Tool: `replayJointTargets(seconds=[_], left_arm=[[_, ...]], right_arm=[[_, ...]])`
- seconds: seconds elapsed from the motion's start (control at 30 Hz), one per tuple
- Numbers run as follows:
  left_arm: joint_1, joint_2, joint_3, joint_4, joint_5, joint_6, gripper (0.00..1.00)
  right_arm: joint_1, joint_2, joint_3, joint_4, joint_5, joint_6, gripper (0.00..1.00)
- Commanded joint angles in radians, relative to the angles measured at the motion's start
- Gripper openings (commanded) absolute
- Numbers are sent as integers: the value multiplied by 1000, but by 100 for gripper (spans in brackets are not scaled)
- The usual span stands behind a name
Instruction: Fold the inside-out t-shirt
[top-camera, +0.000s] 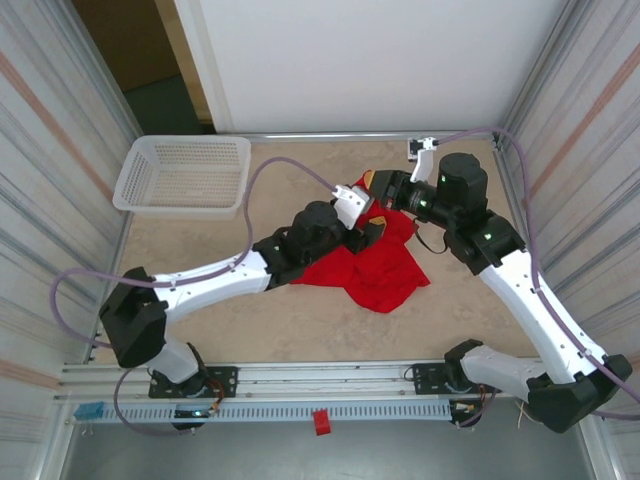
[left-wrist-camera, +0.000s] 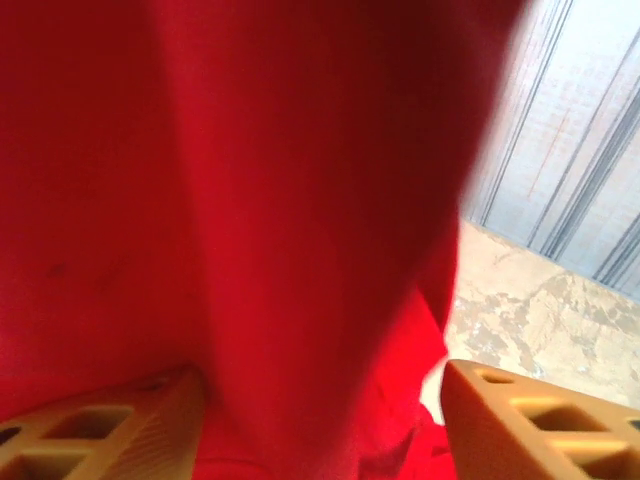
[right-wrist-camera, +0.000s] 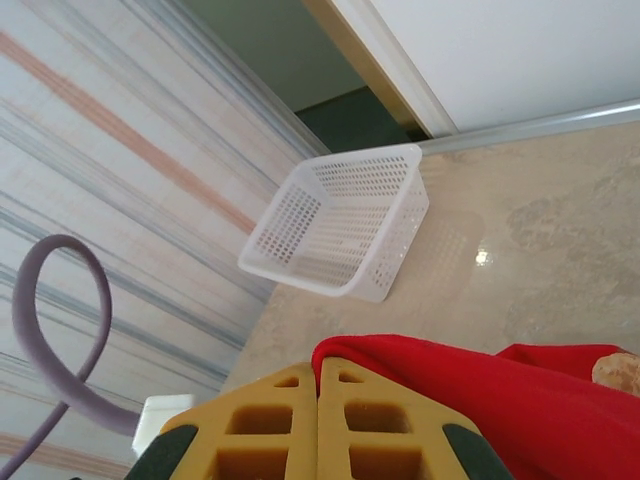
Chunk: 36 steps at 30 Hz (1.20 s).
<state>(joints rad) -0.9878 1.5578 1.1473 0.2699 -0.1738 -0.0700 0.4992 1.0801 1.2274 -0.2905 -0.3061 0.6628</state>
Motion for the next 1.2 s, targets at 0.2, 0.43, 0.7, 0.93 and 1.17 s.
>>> replayJointTargets(seconds=[0.2, 0.43, 0.7, 0.93, 1.17], left_arm=[[204, -67, -9, 93, 488, -140, 0], [323, -93, -5, 94, 940, -293, 0], [364, -88, -26, 221, 1055, -436, 0], [369, -84, -12, 209, 1058, -435, 0], [368, -90, -7, 211, 1057, -438, 0]], right_arm=[[-112, 34, 7, 24, 17, 40, 0], [-257, 154, 11, 84, -116, 81, 49], [-191, -51, -137, 50, -98, 62, 49], [-40, -86, -195, 50, -35, 60, 51], [-2, -53, -206, 91, -12, 75, 50]])
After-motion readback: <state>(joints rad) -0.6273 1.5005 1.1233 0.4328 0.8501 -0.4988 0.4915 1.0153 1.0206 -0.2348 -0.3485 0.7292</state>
